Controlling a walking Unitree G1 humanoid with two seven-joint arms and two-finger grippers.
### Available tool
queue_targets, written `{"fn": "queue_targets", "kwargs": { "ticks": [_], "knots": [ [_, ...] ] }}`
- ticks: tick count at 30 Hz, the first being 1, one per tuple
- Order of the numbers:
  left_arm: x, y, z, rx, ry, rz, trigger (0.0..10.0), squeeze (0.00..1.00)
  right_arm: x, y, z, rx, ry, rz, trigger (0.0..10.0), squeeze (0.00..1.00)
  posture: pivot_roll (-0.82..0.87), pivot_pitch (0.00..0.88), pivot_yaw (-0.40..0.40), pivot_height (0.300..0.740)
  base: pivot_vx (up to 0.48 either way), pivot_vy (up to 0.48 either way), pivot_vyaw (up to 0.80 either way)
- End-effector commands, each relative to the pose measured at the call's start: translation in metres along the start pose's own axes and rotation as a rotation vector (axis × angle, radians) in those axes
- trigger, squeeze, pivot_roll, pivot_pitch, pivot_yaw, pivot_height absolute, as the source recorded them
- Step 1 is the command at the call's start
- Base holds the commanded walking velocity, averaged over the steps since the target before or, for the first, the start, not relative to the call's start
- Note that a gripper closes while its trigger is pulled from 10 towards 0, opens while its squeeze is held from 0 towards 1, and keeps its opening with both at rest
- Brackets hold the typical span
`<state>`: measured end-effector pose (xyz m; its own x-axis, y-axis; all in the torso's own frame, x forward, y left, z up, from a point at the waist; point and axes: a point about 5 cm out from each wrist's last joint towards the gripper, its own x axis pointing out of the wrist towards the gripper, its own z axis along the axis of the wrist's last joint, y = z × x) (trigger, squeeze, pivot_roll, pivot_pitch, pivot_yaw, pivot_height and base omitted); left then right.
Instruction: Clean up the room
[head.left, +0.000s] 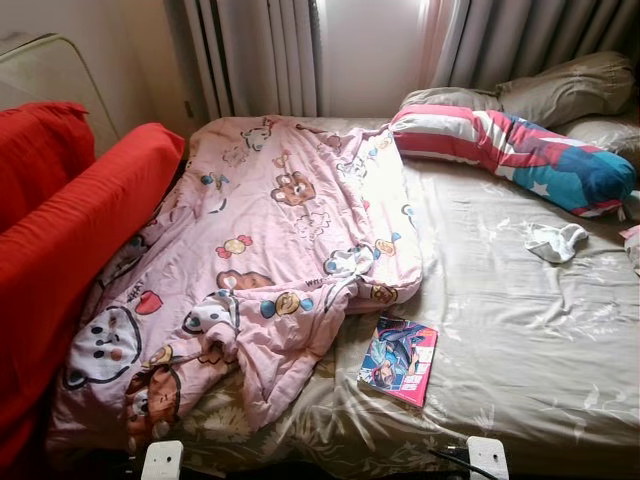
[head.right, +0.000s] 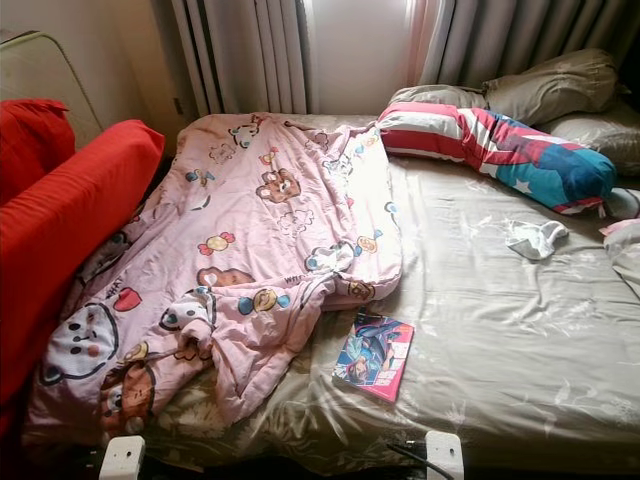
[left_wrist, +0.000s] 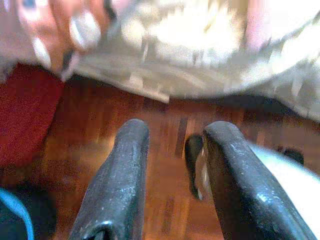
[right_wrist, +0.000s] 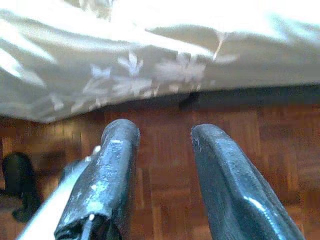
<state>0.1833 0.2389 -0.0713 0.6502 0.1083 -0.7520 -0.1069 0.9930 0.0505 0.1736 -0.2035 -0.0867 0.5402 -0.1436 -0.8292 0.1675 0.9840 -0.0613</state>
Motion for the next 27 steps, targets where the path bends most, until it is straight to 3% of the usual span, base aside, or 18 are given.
{"fn": "queue_targets", "kwargs": {
  "ticks": [1, 5, 12, 24, 27],
  "knots": [
    [0.002, 0.005, 0.013, 0.003, -0.055, 0.009, 10.0, 0.0, -0.007, -0.034, 0.097, 0.113, -0.487, -0.08, 10.0, 0.0, 0.01, 0.0, 0.04, 0.69, 0.0, 0.0, 0.0],
    [0.005, 0.0, 0.036, -0.002, -0.156, -0.013, 10.0, 0.0, -0.011, -0.014, 0.112, 0.044, -0.586, -0.01, 10.0, 0.0, 0.0, 0.0, 0.039, 0.69, 0.0, 0.0, 0.0],
    [0.006, -0.003, 0.049, -0.008, -0.223, -0.03, 10.0, 0.0, -0.013, 0.001, 0.109, -0.011, -0.631, 0.041, 10.0, 0.0, 0.0, 0.0, 0.037, 0.69, 0.0, 0.0, 0.0],
    [0.002, 0.002, 0.025, -0.004, -0.148, -0.007, 10.0, 0.0, -0.004, -0.009, 0.053, -0.039, -0.364, 0.022, 10.0, 0.0, 0.01, 0.0, 0.026, 0.69, 0.0, 0.0, 0.0],
    [0.0, 0.004, 0.008, -0.024, -0.065, 0.003, 10.0, 0.0, -0.003, -0.02, 0.019, 0.002, -0.209, -0.03, 10.0, 0.0, 0.02, 0.0, 0.017, 0.69, 0.0, 0.0, 0.0]
  ]
}}
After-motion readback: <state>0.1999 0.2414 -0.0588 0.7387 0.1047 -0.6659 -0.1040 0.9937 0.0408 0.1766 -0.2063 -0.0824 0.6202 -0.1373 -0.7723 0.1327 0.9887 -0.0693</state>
